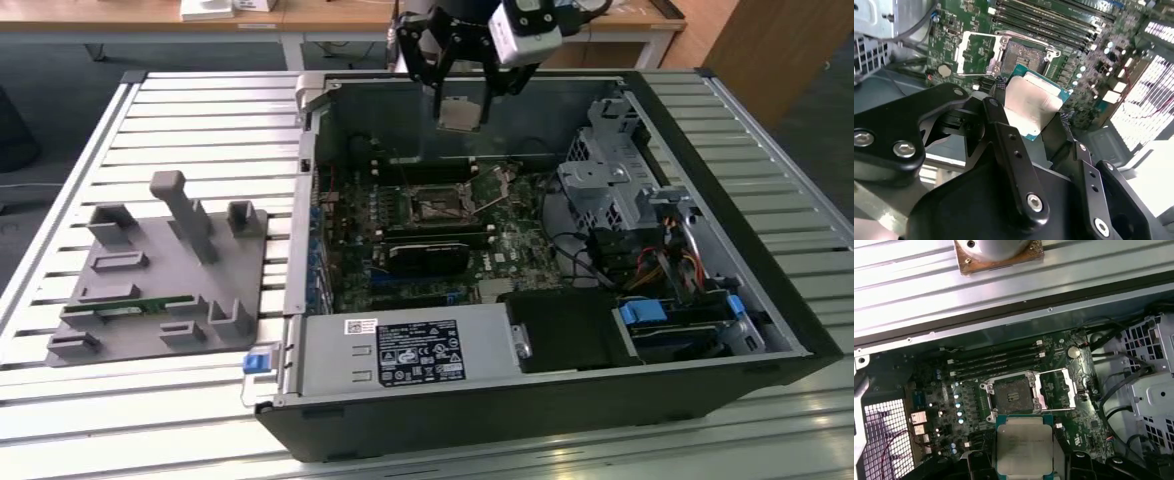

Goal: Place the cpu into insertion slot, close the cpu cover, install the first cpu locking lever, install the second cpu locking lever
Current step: 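Place the cpu into insertion slot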

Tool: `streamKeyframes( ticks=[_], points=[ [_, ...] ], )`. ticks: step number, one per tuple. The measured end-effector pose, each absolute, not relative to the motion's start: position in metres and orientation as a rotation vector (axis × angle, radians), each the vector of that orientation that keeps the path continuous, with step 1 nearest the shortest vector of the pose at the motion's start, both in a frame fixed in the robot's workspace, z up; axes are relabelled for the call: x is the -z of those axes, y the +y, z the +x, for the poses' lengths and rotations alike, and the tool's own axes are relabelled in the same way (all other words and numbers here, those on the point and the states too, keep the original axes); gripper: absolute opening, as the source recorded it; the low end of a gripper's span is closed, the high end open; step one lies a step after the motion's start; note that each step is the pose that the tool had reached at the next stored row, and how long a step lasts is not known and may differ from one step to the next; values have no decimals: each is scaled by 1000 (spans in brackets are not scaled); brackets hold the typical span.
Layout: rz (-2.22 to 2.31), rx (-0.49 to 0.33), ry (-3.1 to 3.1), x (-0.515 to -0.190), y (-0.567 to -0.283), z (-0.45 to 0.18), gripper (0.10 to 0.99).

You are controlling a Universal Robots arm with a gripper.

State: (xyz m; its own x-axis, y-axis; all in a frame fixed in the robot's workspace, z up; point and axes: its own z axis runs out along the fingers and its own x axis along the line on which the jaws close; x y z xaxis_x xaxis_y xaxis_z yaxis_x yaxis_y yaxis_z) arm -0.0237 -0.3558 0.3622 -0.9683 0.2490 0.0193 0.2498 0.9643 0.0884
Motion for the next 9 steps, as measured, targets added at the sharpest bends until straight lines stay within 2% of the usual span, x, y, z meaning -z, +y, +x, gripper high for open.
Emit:
streamKeyframes(
  ticks=[9],
  points=[
    [-606, 142, -3077, -361, -356, -24, 537]
  ],
)
